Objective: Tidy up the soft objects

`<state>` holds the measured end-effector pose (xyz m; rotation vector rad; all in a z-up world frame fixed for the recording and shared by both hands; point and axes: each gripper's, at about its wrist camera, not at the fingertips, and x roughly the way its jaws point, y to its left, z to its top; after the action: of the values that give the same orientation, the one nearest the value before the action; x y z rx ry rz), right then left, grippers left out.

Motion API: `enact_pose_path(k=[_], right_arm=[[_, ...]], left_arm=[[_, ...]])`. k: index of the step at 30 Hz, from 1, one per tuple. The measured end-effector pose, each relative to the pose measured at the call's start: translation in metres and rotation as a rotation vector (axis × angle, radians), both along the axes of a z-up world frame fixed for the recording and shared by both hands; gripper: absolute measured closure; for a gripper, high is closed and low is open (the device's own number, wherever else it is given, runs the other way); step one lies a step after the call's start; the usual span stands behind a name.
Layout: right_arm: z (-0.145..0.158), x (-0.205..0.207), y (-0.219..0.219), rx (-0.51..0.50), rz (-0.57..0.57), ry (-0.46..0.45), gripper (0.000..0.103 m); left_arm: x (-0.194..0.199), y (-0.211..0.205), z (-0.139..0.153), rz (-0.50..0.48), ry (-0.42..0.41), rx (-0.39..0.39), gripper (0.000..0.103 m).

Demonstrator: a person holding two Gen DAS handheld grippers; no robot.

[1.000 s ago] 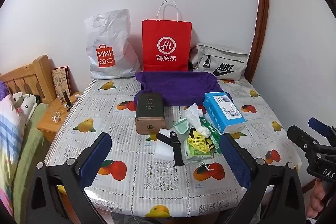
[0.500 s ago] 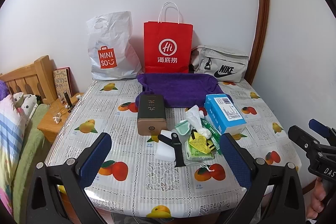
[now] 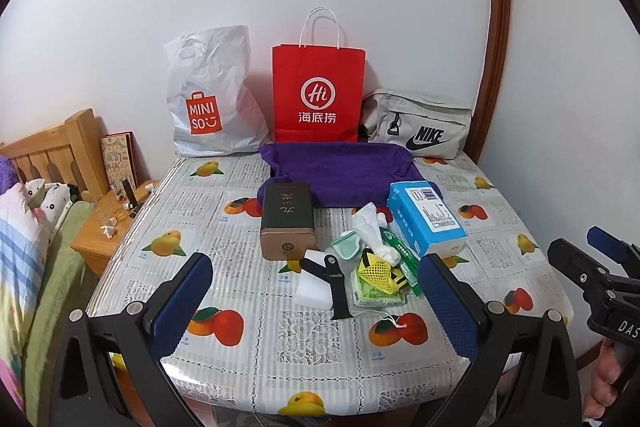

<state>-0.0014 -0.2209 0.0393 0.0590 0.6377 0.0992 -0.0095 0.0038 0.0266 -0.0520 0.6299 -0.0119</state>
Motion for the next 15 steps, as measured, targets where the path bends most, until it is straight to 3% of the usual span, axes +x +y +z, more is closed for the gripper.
enact_pose_path(k=[15], right_arm=[[0.0003, -0.0037, 0.0019, 0.007, 0.006, -0.009, 0.000]], left_arm=[[-0.0005, -0.0017, 0.0022, -0.002, -0.001, 0.005, 0.000]])
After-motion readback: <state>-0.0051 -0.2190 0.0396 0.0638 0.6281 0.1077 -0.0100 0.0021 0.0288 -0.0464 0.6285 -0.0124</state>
